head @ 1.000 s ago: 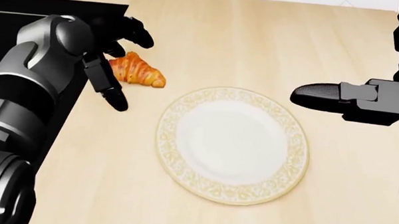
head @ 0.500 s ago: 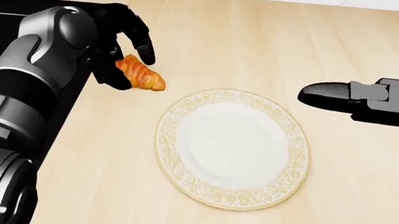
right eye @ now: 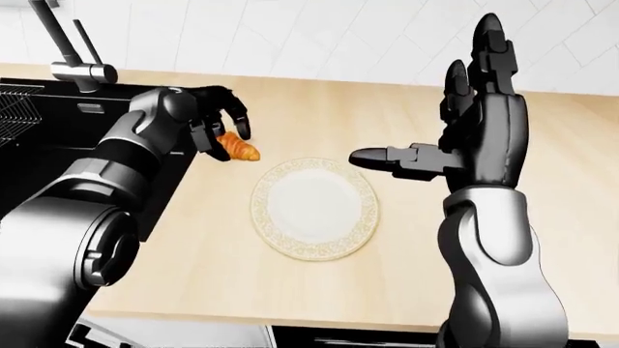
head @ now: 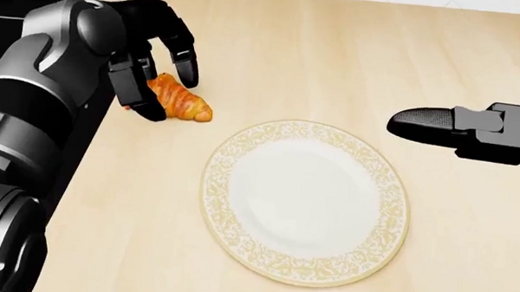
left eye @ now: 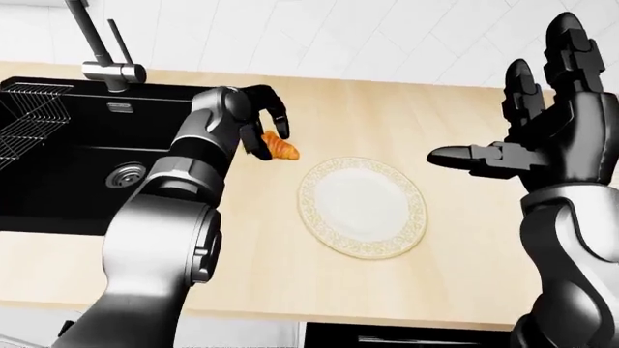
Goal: Place the pastries on the plates.
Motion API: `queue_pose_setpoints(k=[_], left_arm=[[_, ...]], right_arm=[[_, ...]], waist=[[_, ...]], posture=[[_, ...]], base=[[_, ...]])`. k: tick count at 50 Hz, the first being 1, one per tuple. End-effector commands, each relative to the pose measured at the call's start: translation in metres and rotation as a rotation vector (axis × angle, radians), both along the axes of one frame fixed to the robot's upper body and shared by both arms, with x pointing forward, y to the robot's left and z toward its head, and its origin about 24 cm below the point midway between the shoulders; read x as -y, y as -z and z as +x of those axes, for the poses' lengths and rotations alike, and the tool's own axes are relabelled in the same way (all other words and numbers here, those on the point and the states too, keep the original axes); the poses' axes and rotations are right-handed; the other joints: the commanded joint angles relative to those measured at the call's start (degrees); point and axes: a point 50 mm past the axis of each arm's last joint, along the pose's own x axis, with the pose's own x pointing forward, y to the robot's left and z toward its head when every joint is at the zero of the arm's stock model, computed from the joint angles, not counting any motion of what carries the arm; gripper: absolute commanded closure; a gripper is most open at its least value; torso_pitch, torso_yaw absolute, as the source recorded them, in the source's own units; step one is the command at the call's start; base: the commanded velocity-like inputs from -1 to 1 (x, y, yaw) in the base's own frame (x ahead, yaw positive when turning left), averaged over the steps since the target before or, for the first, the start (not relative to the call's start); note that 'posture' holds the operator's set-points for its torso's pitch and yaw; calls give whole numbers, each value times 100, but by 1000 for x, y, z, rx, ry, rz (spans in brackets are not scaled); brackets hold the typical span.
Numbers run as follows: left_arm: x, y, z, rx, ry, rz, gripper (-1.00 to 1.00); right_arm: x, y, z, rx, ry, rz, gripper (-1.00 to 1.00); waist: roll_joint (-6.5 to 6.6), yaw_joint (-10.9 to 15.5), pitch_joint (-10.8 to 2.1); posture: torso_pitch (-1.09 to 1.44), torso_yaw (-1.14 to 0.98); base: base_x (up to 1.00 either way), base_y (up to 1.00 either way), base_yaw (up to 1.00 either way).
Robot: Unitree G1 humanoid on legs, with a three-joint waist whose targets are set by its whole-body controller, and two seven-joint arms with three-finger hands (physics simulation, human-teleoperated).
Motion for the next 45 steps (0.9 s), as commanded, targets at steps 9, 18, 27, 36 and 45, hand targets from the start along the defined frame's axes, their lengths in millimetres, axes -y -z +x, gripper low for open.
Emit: queue_pose_setpoints(k=[9,18,27,36,45], left_arm=[[12,-62,-2,208,47,15,45],[58,-83,-11,230,220,-58,46],[114,-84,-28,207,431,-27,47],[139,-75,-41,176,523,-12,47],[153,-60,-57,130,578,0,47]], right_arm=[[0,-11,-6,74,1,-12,-100],[-2,-10,-6,73,-1,-14,-100],[6,-15,-7,92,47,3,-100],[19,-22,-10,127,140,36,-100],[29,-24,-15,143,213,55,-100]], waist=[[-33,14,-137],[-71,48,-110],[-143,71,-86],[-161,73,-65],[-206,84,-54]], posture=[[0,0],[0,0],[0,0],[0,0],[0,0]], base=[[0,0,0],[0,0,0],[0,0,0],[0,0,0],[0,0,0]])
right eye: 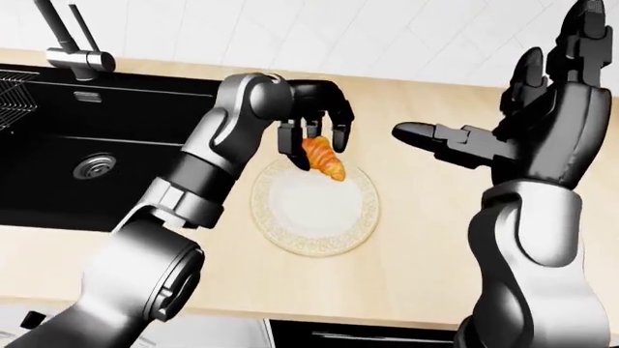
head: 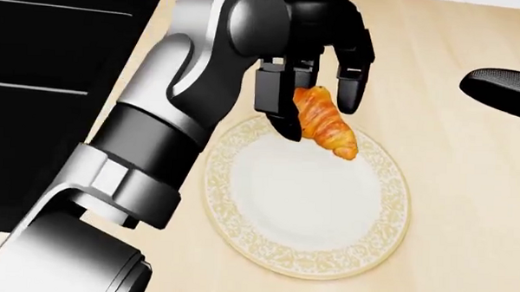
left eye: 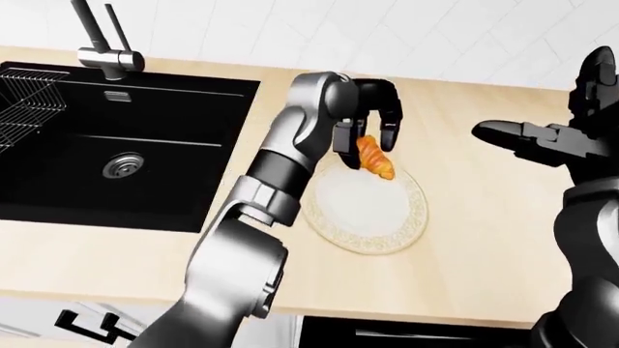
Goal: Place the pastries on the plates.
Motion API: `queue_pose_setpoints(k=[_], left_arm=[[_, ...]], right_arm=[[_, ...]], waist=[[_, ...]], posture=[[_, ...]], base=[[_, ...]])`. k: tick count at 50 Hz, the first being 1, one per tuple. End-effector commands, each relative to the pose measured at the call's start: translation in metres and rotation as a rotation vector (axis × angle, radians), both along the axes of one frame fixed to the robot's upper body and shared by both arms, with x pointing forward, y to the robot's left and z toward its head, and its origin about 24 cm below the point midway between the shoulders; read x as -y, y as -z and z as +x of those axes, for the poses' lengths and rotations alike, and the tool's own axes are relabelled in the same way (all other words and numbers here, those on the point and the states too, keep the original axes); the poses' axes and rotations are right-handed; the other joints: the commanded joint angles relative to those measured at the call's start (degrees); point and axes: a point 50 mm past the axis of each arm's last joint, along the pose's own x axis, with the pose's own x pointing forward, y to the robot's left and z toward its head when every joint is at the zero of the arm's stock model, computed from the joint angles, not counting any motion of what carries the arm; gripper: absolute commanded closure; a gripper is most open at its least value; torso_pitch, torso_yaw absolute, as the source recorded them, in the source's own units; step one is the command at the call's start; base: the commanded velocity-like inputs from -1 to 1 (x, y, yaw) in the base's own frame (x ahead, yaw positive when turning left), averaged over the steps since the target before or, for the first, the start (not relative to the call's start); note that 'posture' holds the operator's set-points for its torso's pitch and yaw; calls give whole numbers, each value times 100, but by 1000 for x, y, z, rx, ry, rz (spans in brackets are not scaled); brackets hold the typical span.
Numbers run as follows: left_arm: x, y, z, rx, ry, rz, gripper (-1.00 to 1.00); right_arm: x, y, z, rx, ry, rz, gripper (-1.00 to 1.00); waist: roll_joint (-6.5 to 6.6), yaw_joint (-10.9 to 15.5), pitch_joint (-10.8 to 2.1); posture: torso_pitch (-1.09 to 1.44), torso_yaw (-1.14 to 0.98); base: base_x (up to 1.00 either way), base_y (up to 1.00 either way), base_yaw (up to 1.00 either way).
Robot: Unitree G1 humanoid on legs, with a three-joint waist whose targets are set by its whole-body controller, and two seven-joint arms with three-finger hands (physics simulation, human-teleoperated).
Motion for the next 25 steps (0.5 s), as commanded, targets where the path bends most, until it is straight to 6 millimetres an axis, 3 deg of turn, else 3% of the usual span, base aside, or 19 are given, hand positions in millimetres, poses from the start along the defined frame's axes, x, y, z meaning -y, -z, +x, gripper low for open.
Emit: queue_pose_setpoints(k=[1,17,25], left_arm=[[2,-19,-7,63,17,-16,47],[8,2,-25,-4,56,22,46],[13,2,-32,-12,79,27,40]], right_arm=[[0,-10,-6,68,11,-12,-100],[1,-6,-4,58,26,-5,-100],[0,-4,-2,55,29,-5,-100]], waist=[[-44,9,-159],[-78,34,-161],[-94,47,-156]], posture=[[0,0],[0,0],[0,0]], base=[[0,0,0],[0,0,0],[0,0,0]])
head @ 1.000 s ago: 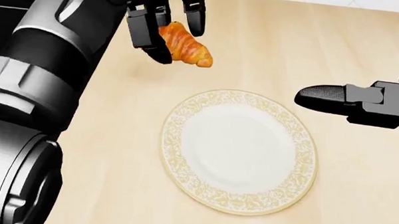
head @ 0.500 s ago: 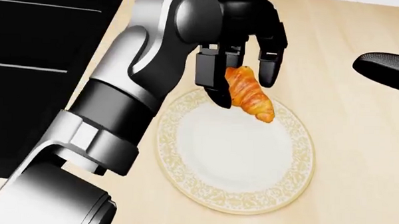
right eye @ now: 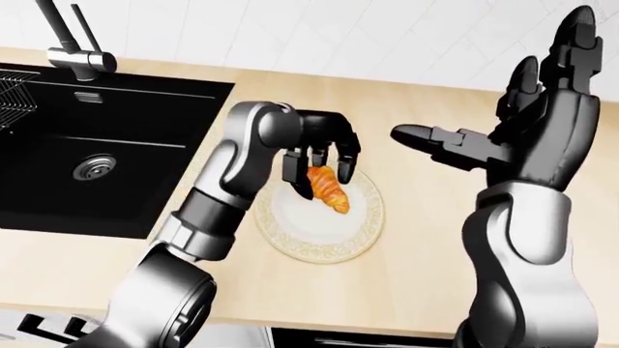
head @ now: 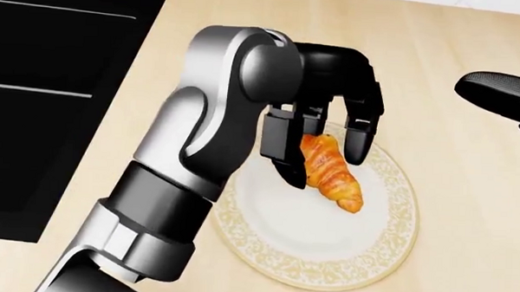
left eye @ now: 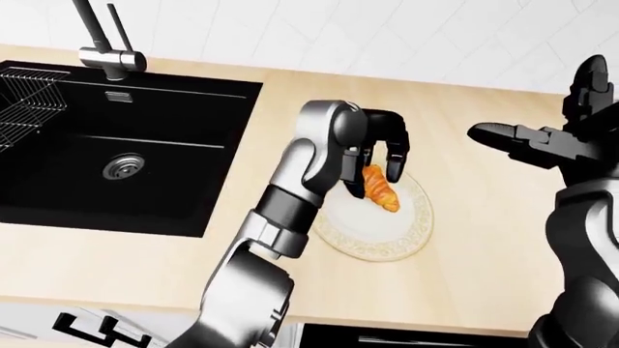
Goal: Place the pastries on the plates.
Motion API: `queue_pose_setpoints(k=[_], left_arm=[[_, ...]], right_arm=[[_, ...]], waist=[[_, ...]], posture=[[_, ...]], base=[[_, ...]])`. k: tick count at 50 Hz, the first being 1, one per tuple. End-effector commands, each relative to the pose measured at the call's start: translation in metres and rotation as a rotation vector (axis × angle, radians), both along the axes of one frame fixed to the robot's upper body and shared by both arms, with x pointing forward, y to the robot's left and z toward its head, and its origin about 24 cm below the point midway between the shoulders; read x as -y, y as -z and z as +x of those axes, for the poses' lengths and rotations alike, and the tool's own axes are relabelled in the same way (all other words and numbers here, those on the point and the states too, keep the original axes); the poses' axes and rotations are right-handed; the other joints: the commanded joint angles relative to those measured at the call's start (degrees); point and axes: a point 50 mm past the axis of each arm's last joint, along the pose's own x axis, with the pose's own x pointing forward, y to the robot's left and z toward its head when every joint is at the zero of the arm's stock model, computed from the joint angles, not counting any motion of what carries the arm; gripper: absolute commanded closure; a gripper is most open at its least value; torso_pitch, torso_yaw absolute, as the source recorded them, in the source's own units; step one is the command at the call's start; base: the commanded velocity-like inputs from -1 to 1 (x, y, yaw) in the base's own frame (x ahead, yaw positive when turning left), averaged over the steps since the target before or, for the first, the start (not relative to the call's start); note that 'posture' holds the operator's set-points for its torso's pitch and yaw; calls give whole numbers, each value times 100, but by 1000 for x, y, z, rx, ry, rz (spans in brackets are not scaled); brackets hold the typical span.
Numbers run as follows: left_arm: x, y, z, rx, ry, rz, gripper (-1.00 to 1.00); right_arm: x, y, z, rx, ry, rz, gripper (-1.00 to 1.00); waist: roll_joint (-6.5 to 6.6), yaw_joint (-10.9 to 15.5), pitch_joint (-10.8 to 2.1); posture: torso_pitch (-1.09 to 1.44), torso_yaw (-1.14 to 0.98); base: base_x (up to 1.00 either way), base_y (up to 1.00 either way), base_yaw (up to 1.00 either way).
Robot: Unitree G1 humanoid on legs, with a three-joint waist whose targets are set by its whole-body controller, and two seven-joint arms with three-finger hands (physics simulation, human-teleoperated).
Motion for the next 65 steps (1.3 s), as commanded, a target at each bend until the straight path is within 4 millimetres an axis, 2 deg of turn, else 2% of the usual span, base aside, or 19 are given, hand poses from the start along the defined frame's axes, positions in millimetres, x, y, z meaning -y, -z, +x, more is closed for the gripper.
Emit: queue_pose_setpoints(k=[1,6,8,9,10,13,15,16,24,32,34,35,36,45,52,56,57,61,65], left_arm=[[4,-24,-6,81,25,-33,39],[4,-26,-8,85,30,-24,29],[5,-28,-9,88,32,-24,3],[5,-28,-9,85,32,-23,3],[5,-28,-10,85,32,-22,-11],[5,-28,-11,84,34,-19,-14],[5,-29,-10,89,35,-17,-26],[5,-29,-11,88,36,-17,-43],[5,-31,-12,92,34,-16,-54],[-11,-71,2,160,-34,-85,-64],[-17,-82,6,182,-60,-109,-78],[-23,-92,9,204,-85,-130,-98],[-25,-96,10,206,-92,-142,-100],[-72,-149,12,268,-246,-489,-100],[-103,-167,-2,324,-329,-631,-100],[-113,-159,-9,296,-350,-718,-100],[-116,-157,-11,296,-358,-730,-100],[-125,-148,-21,282,-385,-811,-100],[-133,-137,-32,269,-405,-874,-100]], right_arm=[[0,-11,-6,72,9,-18,-100],[0,-12,-6,72,10,-20,-100],[1,-13,-5,72,11,-19,-100],[1,-13,-5,73,12,-19,-100],[0,-13,-4,72,10,-19,-100],[0,-12,-4,72,11,-16,-100],[1,-12,-5,73,12,-16,-100],[1,-12,-5,73,13,-16,-100],[0,-11,-5,71,12,-15,-100],[0,-8,-5,67,15,-16,-100],[0,-8,-5,67,13,-17,-100],[0,-8,-5,67,13,-16,-100],[0,-8,-5,66,11,-17,-100],[-5,-12,-1,68,-12,-62,-100],[-13,-12,2,50,-27,-128,-100],[-16,-12,2,54,-42,-141,-100],[-16,-12,2,51,-42,-148,-100],[-18,-11,2,53,-45,-151,-100],[-19,-11,3,51,-48,-159,-100]], waist=[[-35,2,-156],[-43,16,-149],[-45,19,-145],[-46,21,-143],[-48,23,-141],[-53,27,-138],[-59,33,-138],[-63,36,-137],[-75,46,-133],[-75,49,-125],[-69,48,-125],[-64,46,-125],[-59,43,-123],[6,10,-114],[84,-34,-99],[123,-47,-90],[179,-56,-184],[281,-81,-279],[335,-96,-247]], posture=[[0,0],[0,0],[0,0],[0,0],[0,0],[0,0],[0,0],[0,0],[0,0],[0,0],[0,0],[0,0],[0,0],[0,0],[0,0],[0,0],[0,0],[0,0],[0,0]], base=[[0,0,0],[0,0,0],[0,0,0],[0,0,0],[0,0,0],[0,0,0],[0,0,0],[0,0,0],[0,0,0],[0,0,0],[0,0,0],[0,0,0],[0,0,0],[0,0,0],[0,0,0],[0,0,0],[-5,0,0],[-21,0,0],[-21,0,0]])
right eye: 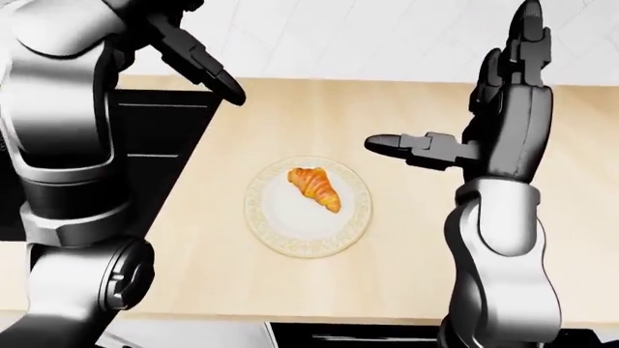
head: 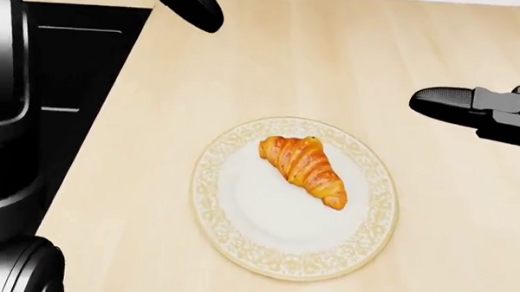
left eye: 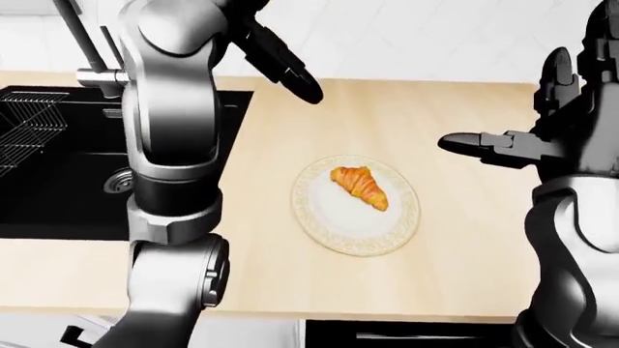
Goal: Place the pastries on the plates.
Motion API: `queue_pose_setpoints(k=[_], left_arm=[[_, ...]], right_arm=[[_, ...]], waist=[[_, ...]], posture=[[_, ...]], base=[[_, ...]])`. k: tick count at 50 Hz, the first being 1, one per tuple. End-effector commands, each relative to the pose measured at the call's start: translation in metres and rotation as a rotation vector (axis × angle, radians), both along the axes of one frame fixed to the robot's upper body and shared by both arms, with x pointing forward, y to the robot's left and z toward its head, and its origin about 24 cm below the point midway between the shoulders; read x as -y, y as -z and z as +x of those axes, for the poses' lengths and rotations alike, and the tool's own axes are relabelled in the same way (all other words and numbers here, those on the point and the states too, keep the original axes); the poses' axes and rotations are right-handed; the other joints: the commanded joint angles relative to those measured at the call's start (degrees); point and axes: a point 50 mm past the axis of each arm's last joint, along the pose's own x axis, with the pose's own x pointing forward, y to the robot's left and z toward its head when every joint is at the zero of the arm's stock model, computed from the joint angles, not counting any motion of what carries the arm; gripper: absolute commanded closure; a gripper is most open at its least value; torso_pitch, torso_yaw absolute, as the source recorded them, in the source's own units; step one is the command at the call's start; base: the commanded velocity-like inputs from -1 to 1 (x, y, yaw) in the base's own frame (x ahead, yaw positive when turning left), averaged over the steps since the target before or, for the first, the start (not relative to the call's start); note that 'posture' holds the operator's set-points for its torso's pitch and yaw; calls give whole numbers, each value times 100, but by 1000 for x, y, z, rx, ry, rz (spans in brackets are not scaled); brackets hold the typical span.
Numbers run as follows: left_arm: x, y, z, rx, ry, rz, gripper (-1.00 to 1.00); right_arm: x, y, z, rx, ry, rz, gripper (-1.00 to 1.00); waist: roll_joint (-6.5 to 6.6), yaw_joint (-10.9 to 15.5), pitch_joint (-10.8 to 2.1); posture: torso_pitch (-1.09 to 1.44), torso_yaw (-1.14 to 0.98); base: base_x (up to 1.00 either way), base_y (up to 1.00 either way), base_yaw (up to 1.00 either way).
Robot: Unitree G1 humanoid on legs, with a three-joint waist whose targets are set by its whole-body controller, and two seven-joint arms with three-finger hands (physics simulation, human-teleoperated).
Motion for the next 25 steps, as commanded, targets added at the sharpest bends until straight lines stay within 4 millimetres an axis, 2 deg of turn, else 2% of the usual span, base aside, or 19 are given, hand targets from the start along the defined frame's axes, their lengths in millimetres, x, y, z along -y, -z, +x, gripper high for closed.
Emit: queue_pose_setpoints(k=[1,11,16,18,20,21,22,25], left_arm=[[-3,-13,-12,61,-5,-39,-100],[-7,-17,-9,75,-23,-48,-100],[-8,-19,-11,78,-26,-47,-100],[-10,-17,-11,87,-39,-64,-100],[-14,-14,-13,114,-57,-103,-100],[-16,-7,-11,111,-72,-140,-100],[-16,0,-11,106,-69,-175,-100],[-25,6,-14,140,-103,-251,-100]], right_arm=[[-1,-11,-5,75,7,-24,-100],[-2,-12,-4,72,4,-34,-100],[-4,-11,-2,71,1,-33,-100],[-4,-11,-2,71,-2,-37,-100],[-4,-11,-2,73,-3,-38,-100],[-5,-10,-1,72,-4,-39,-100],[-6,-9,-1,70,-7,-43,-100],[-7,-8,-1,67,-19,-53,-100]], waist=[[-18,0,-153],[11,-14,-131],[-66,-60,-119],[-176,-63,-156],[-388,-40,-174],[-241,-59,-135],[-303,-32,45],[-235,-33,22]], posture=[[0,0],[0,0],[0,0],[0,0],[0,0],[0,0],[0,0],[0,0]], base=[[-21,0,0],[-22,0,0],[-22,0,0],[-21,0,0],[-17,0,0],[-6,0,0],[-3,0,0],[0,0,0]])
